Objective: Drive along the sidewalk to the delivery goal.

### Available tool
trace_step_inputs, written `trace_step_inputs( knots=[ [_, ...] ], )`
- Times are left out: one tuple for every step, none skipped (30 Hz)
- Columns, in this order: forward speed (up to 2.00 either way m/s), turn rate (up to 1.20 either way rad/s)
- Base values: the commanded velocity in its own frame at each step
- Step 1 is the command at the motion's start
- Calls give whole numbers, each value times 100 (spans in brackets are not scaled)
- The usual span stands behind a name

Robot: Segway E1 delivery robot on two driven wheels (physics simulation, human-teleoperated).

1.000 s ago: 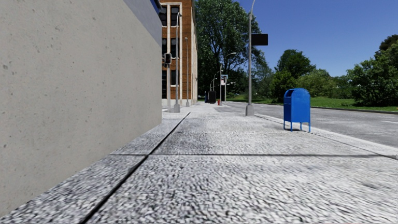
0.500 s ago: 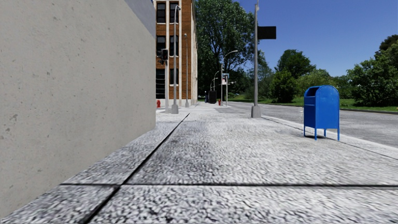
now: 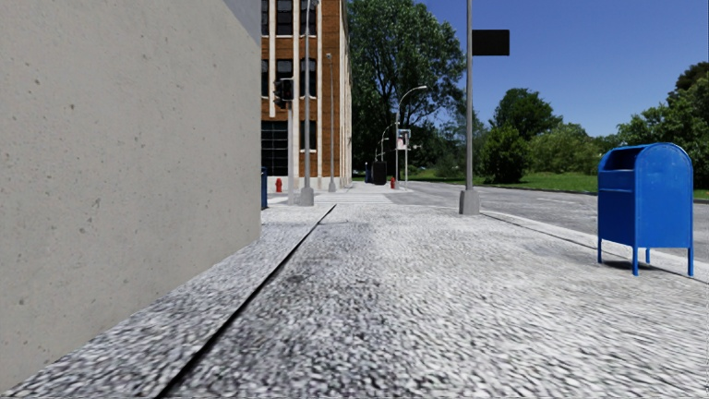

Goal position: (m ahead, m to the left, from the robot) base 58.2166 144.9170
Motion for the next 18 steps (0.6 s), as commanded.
trace_step_inputs(
  knots=[
    [200,0],
    [200,0],
    [200,0],
    [200,0],
    [200,0],
    [200,0],
    [200,0],
    [200,0],
    [200,0],
    [200,0],
    [200,0],
    [200,0],
    [200,0],
    [200,0],
    [200,0],
    [200,0],
    [200,0],
    [200,0]
  ],
)
